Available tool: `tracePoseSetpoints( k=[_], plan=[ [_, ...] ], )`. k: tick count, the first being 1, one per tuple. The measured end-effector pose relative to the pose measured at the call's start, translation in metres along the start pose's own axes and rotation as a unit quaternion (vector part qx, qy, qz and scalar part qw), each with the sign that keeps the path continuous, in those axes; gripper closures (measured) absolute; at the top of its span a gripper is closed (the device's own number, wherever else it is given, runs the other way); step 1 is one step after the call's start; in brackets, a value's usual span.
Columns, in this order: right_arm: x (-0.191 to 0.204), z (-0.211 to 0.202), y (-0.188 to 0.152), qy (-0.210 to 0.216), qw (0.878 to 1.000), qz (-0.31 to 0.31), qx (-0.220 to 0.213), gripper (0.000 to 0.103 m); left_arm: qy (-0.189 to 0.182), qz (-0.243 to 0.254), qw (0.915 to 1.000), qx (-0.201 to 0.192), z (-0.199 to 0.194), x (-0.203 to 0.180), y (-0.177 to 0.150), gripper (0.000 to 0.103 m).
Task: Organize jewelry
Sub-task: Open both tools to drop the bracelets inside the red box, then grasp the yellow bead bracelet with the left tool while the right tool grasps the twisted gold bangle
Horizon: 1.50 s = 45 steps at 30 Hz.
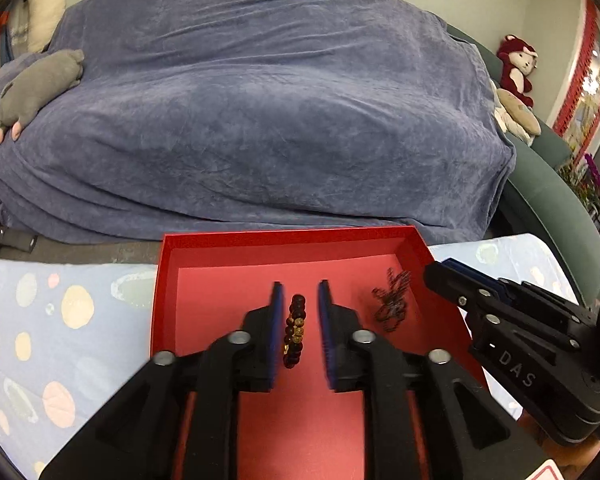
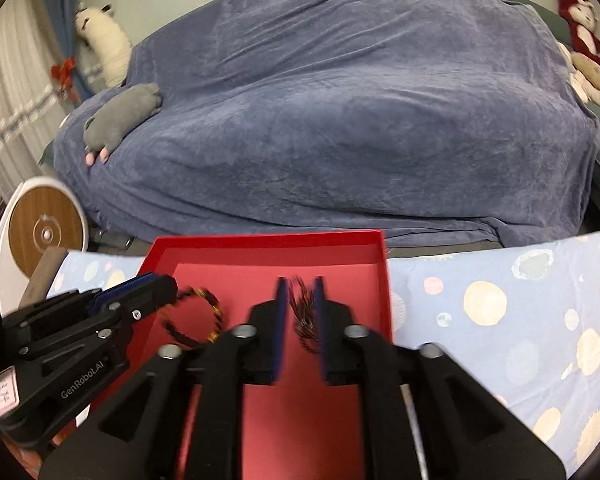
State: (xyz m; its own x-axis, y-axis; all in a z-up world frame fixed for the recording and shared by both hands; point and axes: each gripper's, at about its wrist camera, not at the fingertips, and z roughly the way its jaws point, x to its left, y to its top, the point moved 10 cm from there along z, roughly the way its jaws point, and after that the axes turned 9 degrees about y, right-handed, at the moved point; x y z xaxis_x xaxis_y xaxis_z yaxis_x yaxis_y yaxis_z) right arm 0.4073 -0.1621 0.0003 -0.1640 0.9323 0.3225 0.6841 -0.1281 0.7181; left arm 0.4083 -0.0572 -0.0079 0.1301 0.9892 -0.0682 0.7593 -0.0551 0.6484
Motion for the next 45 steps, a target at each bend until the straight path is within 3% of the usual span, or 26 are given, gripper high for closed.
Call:
tracePoseSetpoints(
  k=[1, 4, 11, 15, 23, 32, 39, 45],
  plan=[
    [-0.002, -0.005, 0.000, 0.003, 1.000, 0.008, -0.009, 0.063, 0.004, -0.013, 0.9999, -0.002, -0.002, 0.005, 0.000, 0.050],
    [-0.004, -0.030, -0.008, 0.006, 1.000, -0.002, -0.025, 0.063, 0.033, -0.018, 0.9985, -0.041, -0.020, 0.018, -0.003, 0.045],
    [0.002, -0.090, -0.046, 0.016, 1.000, -0.005, -0.020, 0.063, 0.076, -0.004, 0.9956, -0.055, -0.074, 0.042, -0.041, 0.044],
    [0.013, -0.118, -0.069, 0.013, 1.000, -0.011, -0.017, 0.056, 0.099, 0.002, 0.9937, -0.053, -0.103, 0.051, -0.068, 0.044],
    [0.026, -0.158, -0.132, 0.010, 1.000, -0.004, -0.004, 0.055, 0.110, 0.017, 0.9934, -0.026, -0.137, 0.060, -0.138, 0.037],
    [0.030, -0.165, -0.186, -0.004, 1.000, -0.018, 0.016, 0.055, 0.095, 0.005, 0.9952, 0.021, -0.122, 0.057, -0.200, 0.036],
    [0.023, -0.155, -0.202, -0.011, 0.999, -0.027, 0.035, 0.055, 0.096, 0.036, 0.9944, 0.023, -0.110, 0.040, -0.213, 0.029],
    [0.023, -0.149, -0.207, -0.010, 0.999, -0.026, 0.046, 0.055, 0.099, 0.021, 0.9944, 0.030, -0.097, 0.047, -0.209, 0.029]
  ],
)
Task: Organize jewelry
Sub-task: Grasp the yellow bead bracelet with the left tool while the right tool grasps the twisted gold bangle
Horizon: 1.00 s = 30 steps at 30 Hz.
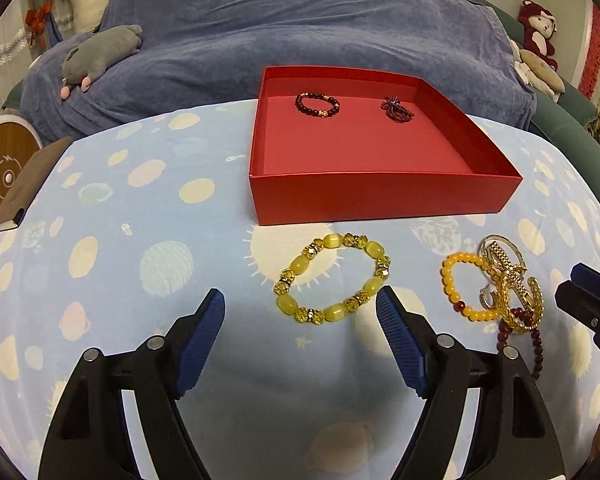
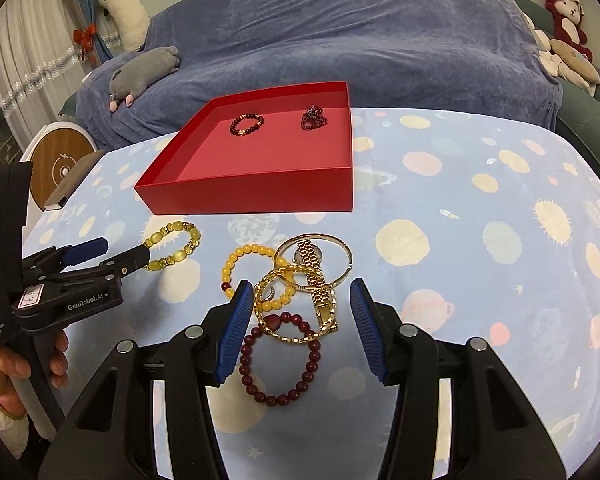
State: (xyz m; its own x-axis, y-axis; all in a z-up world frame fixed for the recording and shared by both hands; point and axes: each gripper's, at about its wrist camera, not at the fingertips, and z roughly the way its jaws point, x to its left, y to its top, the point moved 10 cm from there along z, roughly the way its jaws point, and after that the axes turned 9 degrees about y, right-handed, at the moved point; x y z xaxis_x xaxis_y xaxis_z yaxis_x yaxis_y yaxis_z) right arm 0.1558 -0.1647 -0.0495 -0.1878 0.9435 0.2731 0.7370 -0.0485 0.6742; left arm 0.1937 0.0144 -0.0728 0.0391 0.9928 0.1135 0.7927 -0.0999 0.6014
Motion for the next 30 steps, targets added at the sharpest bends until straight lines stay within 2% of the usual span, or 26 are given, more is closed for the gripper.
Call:
tracePoseSetpoints(
  k=[4, 7, 12, 14, 15, 17, 18, 19, 29, 30],
  plan=[
    [0.003, 0.005, -0.002, 0.005, 1.000, -0.002, 0.006, 0.055, 0.006, 0.001, 1.0000, 0.000, 0.010, 0.002, 0.004, 0.032],
    [0.008, 0.009, -0.005, 0.008, 1.000, -0.009, 0.014, 0.055, 0.005, 0.002, 1.0000, 0.003, 0.019, 0.001, 0.005, 0.043],
    [0.007, 0.017, -0.010, 0.007, 1.000, -0.012, 0.024, 0.055, 0.003, 0.002, 0.9999, 0.015, 0.034, 0.000, 0.002, 0.054],
    [0.003, 0.020, -0.011, 0.000, 1.000, -0.011, 0.028, 0.055, 0.009, 0.010, 0.9999, 0.009, 0.036, -0.002, 0.003, 0.058],
    [0.001, 0.022, -0.012, -0.003, 1.000, -0.008, 0.029, 0.054, 0.010, 0.014, 0.9998, 0.007, 0.035, -0.004, 0.003, 0.063],
    [-0.003, 0.025, -0.013, -0.012, 0.999, 0.000, 0.030, 0.041, 0.004, 0.020, 0.9998, 0.005, 0.034, -0.007, 0.002, 0.077],
    [-0.005, 0.025, -0.013, -0.017, 0.999, 0.004, 0.027, 0.033, 0.006, 0.025, 0.9997, 0.004, 0.033, -0.008, 0.003, 0.089],
    [-0.005, 0.025, -0.013, -0.018, 1.000, 0.005, 0.024, 0.032, 0.005, 0.028, 0.9996, 0.003, 0.033, -0.009, 0.002, 0.095],
    [0.001, 0.044, -0.021, -0.018, 0.999, 0.002, 0.036, 0.032, -0.030, 0.013, 0.9992, 0.023, 0.026, -0.013, -0.003, 0.096],
    [0.000, 0.046, -0.021, -0.019, 0.999, 0.001, 0.037, 0.036, -0.033, 0.012, 0.9990, 0.026, 0.025, -0.013, -0.004, 0.096]
  ],
)
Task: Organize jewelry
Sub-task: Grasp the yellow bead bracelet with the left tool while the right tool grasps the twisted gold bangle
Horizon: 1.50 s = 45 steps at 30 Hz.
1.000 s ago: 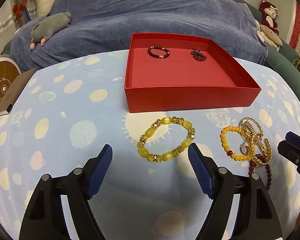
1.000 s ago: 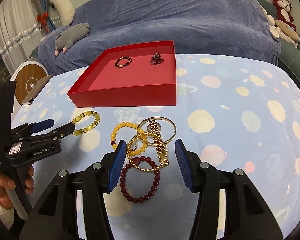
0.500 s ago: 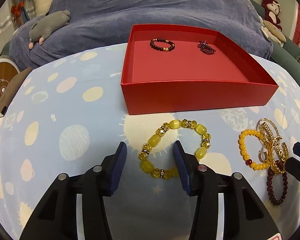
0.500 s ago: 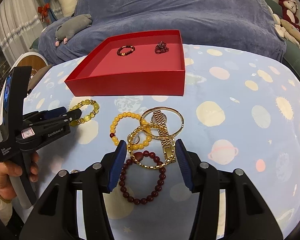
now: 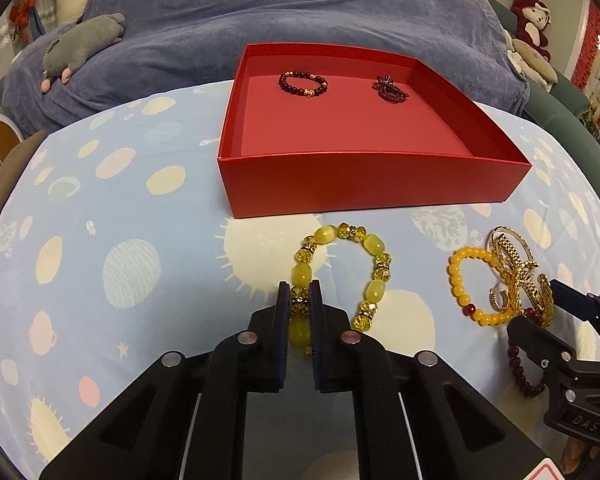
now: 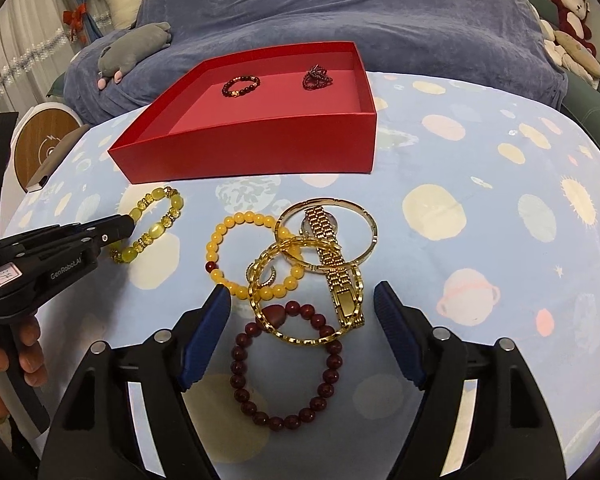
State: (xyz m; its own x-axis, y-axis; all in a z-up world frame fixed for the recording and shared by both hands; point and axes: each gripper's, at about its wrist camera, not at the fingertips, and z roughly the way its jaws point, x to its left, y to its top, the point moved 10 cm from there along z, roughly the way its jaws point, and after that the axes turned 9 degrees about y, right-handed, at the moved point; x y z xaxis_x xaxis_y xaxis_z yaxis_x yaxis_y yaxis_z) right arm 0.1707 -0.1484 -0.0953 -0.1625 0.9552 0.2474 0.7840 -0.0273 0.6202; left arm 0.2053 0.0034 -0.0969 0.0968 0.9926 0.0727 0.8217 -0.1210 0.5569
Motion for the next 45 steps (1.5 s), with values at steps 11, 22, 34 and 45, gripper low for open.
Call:
tracePoseSetpoints(
  k=[11, 22, 34, 45],
  plan=[
    [-0.004, 0.000, 0.003, 0.004, 1.000, 0.003, -0.007, 0.049, -0.005, -0.003, 1.0000, 0.005, -0.005, -0.001, -0.004, 0.096],
    [0.002, -0.028, 0.021, 0.022, 0.999, 0.008, -0.041, 0.049, -0.037, 0.001, 0.9992, -0.017, -0.034, -0.009, 0.000, 0.096],
    [0.023, -0.043, 0.045, 0.036, 0.997, 0.000, -0.073, 0.049, -0.058, 0.014, 0.9962, -0.062, -0.075, -0.022, 0.019, 0.096],
    [0.031, -0.047, 0.064, 0.043, 0.995, 0.003, -0.089, 0.049, -0.072, -0.010, 0.9931, -0.092, -0.104, -0.010, 0.037, 0.096]
  ],
)
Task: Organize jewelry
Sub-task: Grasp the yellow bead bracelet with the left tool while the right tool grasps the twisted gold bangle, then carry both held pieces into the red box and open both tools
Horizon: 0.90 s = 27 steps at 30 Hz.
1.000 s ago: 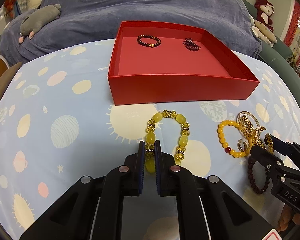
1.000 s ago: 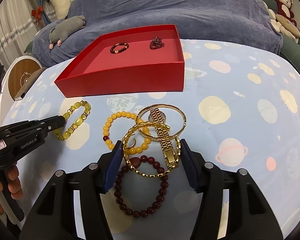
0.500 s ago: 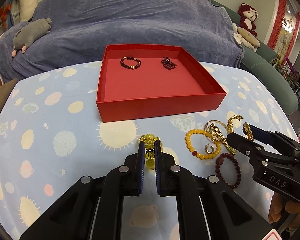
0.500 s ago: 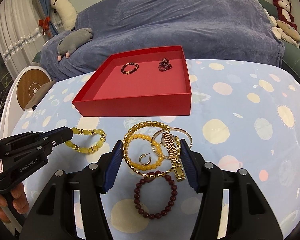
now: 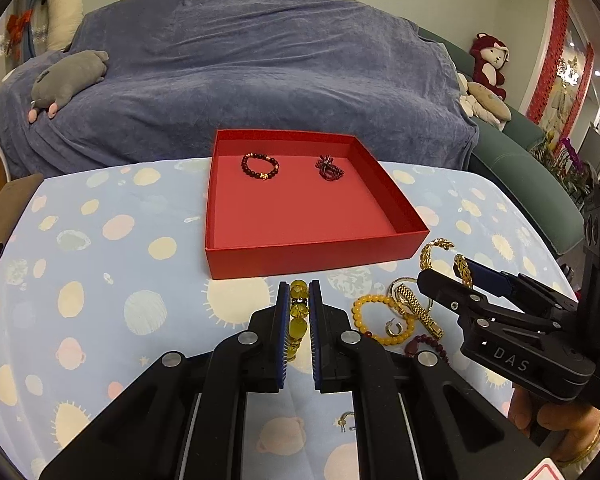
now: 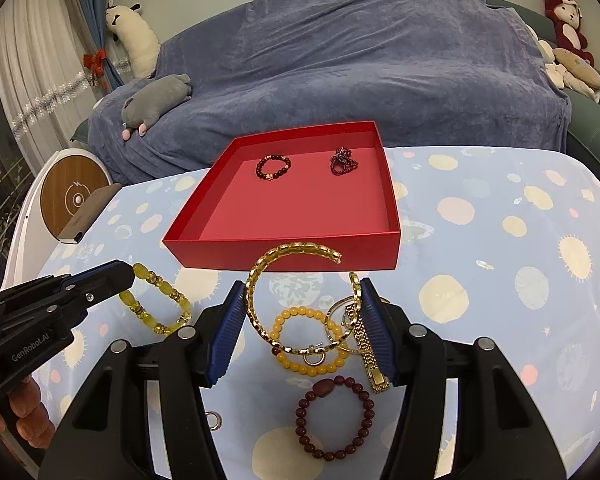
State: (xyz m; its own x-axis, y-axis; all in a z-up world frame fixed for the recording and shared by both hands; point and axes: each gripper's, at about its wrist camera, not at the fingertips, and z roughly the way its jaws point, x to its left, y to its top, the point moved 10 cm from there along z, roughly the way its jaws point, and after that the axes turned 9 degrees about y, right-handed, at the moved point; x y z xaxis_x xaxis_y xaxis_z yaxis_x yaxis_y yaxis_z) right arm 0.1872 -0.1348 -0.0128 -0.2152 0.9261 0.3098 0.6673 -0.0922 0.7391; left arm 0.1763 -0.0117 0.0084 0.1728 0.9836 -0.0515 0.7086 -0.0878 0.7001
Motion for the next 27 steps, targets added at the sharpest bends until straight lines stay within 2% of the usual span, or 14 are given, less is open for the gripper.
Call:
tracePoseSetpoints(
  k=[4, 9, 15, 17, 21, 24, 27],
  plan=[
    [0.002, 0.001, 0.012, 0.004, 1.000, -0.001, -0.005, 0.049, -0.004, -0.007, 0.9998, -0.020, -0.012, 0.002, 0.019, 0.096],
    [0.004, 0.008, 0.037, 0.012, 1.000, -0.010, -0.009, 0.049, 0.002, -0.009, 0.9988, -0.048, -0.021, 0.007, 0.058, 0.096],
    [-0.002, 0.027, 0.075, 0.022, 0.999, -0.019, -0.013, 0.049, 0.019, 0.003, 0.9971, -0.074, -0.004, 0.007, 0.112, 0.096],
    [-0.009, 0.039, 0.086, 0.024, 1.000, -0.013, -0.006, 0.049, 0.018, 0.000, 0.9974, -0.070, 0.012, 0.007, 0.124, 0.096],
    [-0.023, 0.066, 0.102, 0.018, 1.000, -0.002, 0.004, 0.049, -0.010, -0.025, 0.9988, -0.042, 0.052, 0.007, 0.138, 0.096],
    [-0.032, 0.086, 0.107, 0.016, 1.000, 0.006, 0.015, 0.049, -0.013, -0.040, 0.9989, -0.022, 0.079, 0.010, 0.141, 0.096],
    [-0.039, 0.105, 0.106, 0.012, 1.000, 0.007, 0.027, 0.049, 0.000, -0.040, 0.9991, -0.015, 0.102, 0.013, 0.142, 0.096]
  ],
)
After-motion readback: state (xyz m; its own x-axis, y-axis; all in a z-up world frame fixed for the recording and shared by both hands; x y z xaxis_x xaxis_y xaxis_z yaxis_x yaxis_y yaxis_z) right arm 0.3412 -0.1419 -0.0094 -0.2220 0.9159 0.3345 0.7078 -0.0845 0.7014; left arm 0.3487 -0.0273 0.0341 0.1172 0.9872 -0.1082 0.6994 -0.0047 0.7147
